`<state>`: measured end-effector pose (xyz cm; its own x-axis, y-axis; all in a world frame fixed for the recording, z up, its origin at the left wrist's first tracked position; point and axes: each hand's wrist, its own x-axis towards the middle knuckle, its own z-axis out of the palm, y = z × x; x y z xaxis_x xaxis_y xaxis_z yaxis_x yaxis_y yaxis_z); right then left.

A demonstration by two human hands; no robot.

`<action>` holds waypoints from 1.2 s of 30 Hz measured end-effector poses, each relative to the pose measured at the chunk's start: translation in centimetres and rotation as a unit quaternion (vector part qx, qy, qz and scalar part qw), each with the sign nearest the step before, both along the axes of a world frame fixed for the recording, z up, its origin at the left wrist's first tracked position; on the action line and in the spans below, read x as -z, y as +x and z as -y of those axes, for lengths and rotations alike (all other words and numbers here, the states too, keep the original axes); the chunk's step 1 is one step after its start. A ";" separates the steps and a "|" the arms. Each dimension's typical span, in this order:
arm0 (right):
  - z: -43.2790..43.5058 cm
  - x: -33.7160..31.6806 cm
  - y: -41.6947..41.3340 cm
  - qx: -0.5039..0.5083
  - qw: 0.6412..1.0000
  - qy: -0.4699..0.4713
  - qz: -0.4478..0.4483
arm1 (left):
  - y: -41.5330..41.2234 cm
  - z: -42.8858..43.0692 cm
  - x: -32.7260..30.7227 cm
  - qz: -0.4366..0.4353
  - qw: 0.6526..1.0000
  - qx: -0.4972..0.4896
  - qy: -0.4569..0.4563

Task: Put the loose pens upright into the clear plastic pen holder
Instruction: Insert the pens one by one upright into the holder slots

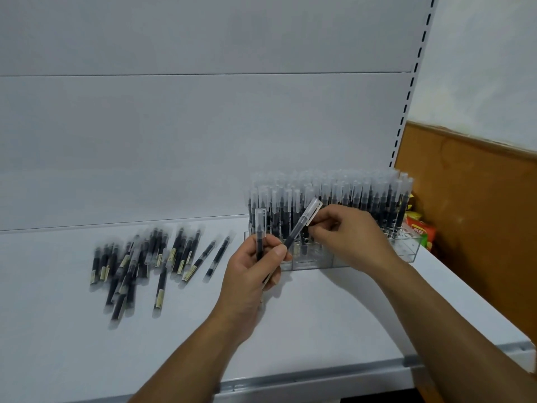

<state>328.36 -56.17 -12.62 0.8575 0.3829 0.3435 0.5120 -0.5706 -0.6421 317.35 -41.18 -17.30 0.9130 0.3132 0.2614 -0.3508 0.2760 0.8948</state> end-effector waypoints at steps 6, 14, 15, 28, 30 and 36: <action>0.7 0.6 -2.9 -0.110 0.949 0.240 -0.175 | 0.0 0.1 0.0 -0.003 1.000 0.010 0.014; 0.0 0.7 -4.1 -0.180 0.911 0.298 -0.220 | -0.2 0.7 -0.3 -0.004 1.000 0.008 0.030; 0.2 0.3 -3.9 -0.170 0.909 0.312 -0.218 | -0.1 0.7 -0.3 -0.013 1.000 0.004 0.021; 1.4 -2.0 1.0 0.018 0.994 0.095 0.043 | 0.1 0.3 0.0 -0.010 1.000 0.020 0.000; 1.1 -1.7 1.2 0.008 0.997 0.039 0.062 | 0.2 0.4 0.0 -0.006 1.000 0.019 0.007; 0.3 -0.6 1.2 -0.025 0.997 -0.059 0.053 | 0.1 0.4 0.1 -0.013 1.000 0.011 0.023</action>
<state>329.57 -56.50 -12.04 0.7980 0.4665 0.3815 0.6026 -0.6111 -0.5133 317.47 -41.56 -17.38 0.9259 0.2820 0.2512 -0.3221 0.2423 0.9152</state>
